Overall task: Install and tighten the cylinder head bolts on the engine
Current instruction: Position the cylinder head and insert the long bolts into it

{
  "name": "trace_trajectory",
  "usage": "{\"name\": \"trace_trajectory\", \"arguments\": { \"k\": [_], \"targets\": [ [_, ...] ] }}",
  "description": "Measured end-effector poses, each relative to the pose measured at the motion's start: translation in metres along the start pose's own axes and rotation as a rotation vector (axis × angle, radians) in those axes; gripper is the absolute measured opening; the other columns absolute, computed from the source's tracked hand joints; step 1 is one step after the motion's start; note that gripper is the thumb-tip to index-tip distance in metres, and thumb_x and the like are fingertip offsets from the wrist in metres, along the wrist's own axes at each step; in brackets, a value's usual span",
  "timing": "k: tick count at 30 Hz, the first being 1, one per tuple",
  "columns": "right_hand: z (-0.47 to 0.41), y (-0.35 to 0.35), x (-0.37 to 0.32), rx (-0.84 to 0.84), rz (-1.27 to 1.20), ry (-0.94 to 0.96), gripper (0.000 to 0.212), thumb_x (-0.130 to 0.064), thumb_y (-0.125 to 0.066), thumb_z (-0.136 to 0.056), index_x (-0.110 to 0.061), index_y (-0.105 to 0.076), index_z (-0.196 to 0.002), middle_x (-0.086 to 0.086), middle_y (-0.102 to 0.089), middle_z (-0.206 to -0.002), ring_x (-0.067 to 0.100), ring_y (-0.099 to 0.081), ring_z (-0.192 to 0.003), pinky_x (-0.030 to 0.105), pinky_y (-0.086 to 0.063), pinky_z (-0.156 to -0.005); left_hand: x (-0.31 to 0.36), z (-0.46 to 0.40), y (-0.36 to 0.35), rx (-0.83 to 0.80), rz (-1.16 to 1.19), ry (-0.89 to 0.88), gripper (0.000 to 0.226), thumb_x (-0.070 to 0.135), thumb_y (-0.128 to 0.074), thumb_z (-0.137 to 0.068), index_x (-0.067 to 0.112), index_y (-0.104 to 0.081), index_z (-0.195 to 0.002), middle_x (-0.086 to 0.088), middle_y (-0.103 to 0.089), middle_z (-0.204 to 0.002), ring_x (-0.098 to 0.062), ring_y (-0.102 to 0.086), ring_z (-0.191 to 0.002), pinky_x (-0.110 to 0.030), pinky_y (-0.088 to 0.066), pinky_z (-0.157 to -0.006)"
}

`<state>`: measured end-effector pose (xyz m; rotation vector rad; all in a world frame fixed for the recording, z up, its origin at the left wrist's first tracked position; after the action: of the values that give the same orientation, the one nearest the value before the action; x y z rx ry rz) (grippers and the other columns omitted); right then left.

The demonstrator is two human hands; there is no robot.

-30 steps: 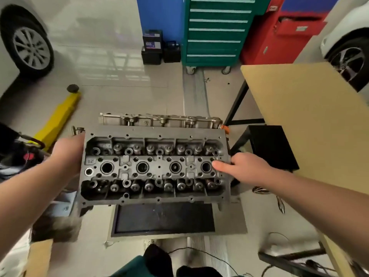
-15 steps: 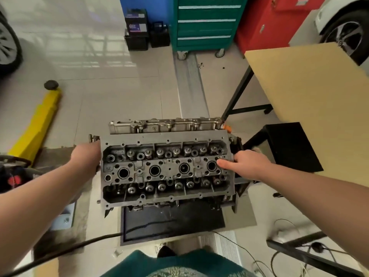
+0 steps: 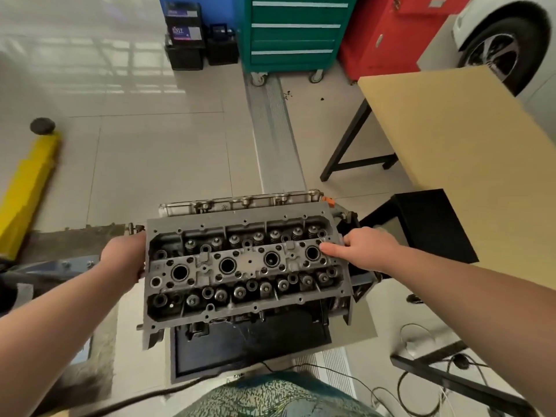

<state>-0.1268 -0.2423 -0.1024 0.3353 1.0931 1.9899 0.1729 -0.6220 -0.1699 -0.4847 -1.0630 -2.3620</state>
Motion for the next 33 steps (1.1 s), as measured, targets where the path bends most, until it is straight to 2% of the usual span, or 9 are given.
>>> {"name": "trace_trajectory", "arguments": {
  "k": [4, 8, 13, 17, 20, 23, 26, 29, 33],
  "targets": [
    [0.004, 0.003, -0.003, 0.009, 0.034, -0.03, 0.101, -0.111, -0.004, -0.055, -0.024, -0.054, -0.067, -0.007, -0.057, -0.061, 0.013, -0.057, -0.058, 0.031, -0.04, -0.054, -0.005, 0.003, 0.008, -0.047, 0.019, 0.042, 0.041, 0.032, -0.067, -0.097, -0.008, -0.069, -0.104, -0.029, -0.07, -0.09, -0.032, -0.063, -0.07, -0.042, -0.053, -0.062],
    [0.012, 0.005, -0.007, 0.023, 0.08, -0.102, 0.106, -0.11, -0.003, -0.057, -0.028, -0.062, -0.089, -0.009, -0.065, -0.082, 0.012, -0.063, -0.077, 0.032, -0.045, -0.06, 0.001, 0.014, 0.035, -0.022, 0.122, 0.012, 0.029, 0.026, -0.064, -0.103, 0.001, -0.071, -0.116, -0.013, -0.055, -0.076, -0.024, -0.044, -0.056, -0.033, -0.041, -0.052],
    [0.024, 0.021, -0.015, 0.166, 0.081, -0.218, 0.083, -0.1, -0.037, -0.071, -0.03, -0.056, -0.113, -0.007, -0.063, -0.106, 0.019, -0.061, -0.098, 0.04, -0.055, -0.075, 0.04, 0.044, 0.067, -0.082, 0.337, -0.175, 0.026, 0.015, -0.049, -0.109, 0.006, -0.069, -0.122, -0.001, -0.05, -0.066, -0.017, -0.047, -0.047, -0.03, -0.043, -0.044],
    [0.038, 0.049, -0.049, 0.408, -0.265, 0.003, 0.038, -0.063, -0.061, -0.093, -0.035, -0.06, -0.119, -0.019, -0.062, -0.107, 0.008, -0.061, -0.103, 0.034, -0.054, -0.086, 0.093, 0.119, 0.059, -0.435, 0.408, -0.514, 0.029, 0.035, -0.055, -0.106, 0.017, -0.074, -0.116, 0.0, -0.056, -0.07, -0.017, -0.053, -0.055, -0.035, -0.051, -0.058],
    [0.059, 0.078, -0.09, 0.336, -0.731, 0.246, 0.033, -0.062, -0.062, -0.089, -0.049, -0.064, -0.119, -0.027, -0.067, -0.107, -0.009, -0.061, -0.102, 0.029, -0.053, -0.095, 0.114, 0.197, 0.021, -0.652, 0.246, -0.645, 0.03, 0.044, -0.053, -0.106, 0.027, -0.075, -0.118, -0.005, -0.065, -0.083, -0.023, -0.064, -0.073, -0.038, -0.053, -0.076],
    [0.087, 0.106, -0.119, 0.312, -0.766, 0.435, 0.032, -0.07, -0.061, -0.082, -0.063, -0.063, -0.113, -0.036, -0.065, -0.108, -0.015, -0.06, -0.101, 0.021, -0.049, -0.086, 0.123, 0.256, -0.018, -0.687, 0.224, -0.669, 0.03, 0.039, -0.051, -0.11, 0.022, -0.076, -0.109, -0.005, -0.068, -0.084, -0.026, -0.069, -0.081, -0.041, -0.057, -0.082],
    [0.104, 0.12, -0.117, 0.327, -0.781, 0.506, 0.017, -0.057, -0.07, -0.086, -0.059, -0.068, -0.103, -0.035, -0.069, -0.104, -0.012, -0.064, -0.099, 0.018, -0.05, -0.084, 0.127, 0.299, -0.048, -0.7, 0.241, -0.676, 0.035, 0.03, -0.049, -0.112, 0.015, -0.07, -0.089, -0.008, -0.066, -0.079, -0.027, -0.066, -0.075, -0.04, -0.056, -0.08],
    [0.109, 0.122, -0.095, 0.316, -0.865, 0.508, 0.012, -0.038, -0.078, -0.09, -0.049, -0.074, -0.095, -0.025, -0.074, -0.095, -0.003, -0.07, -0.09, 0.03, -0.056, -0.088, 0.128, 0.327, -0.071, -0.712, 0.258, -0.678, 0.034, 0.032, -0.048, -0.112, 0.015, -0.065, -0.089, -0.006, -0.065, -0.078, -0.024, -0.064, -0.072, -0.024, -0.054, -0.07],
    [0.118, 0.124, -0.071, 0.332, -0.853, 0.525, 0.008, -0.048, -0.075, -0.086, -0.054, -0.074, -0.092, -0.025, -0.074, -0.094, -0.004, -0.068, -0.091, 0.026, -0.053, -0.083, 0.13, 0.347, -0.095, -0.708, 0.266, -0.657, 0.036, 0.032, -0.046, -0.112, 0.005, -0.066, -0.099, -0.007, -0.071, -0.081, -0.023, -0.065, -0.075, -0.026, -0.056, -0.071]
  ]
}}
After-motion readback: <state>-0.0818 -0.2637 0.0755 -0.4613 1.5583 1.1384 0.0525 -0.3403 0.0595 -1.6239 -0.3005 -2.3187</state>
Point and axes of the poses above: each hand's wrist, its own z-axis away from the middle knuckle, its own y-axis out of the back of the hand, x = y × z, the point moved 6 cm from there along -z, towards the middle knuckle
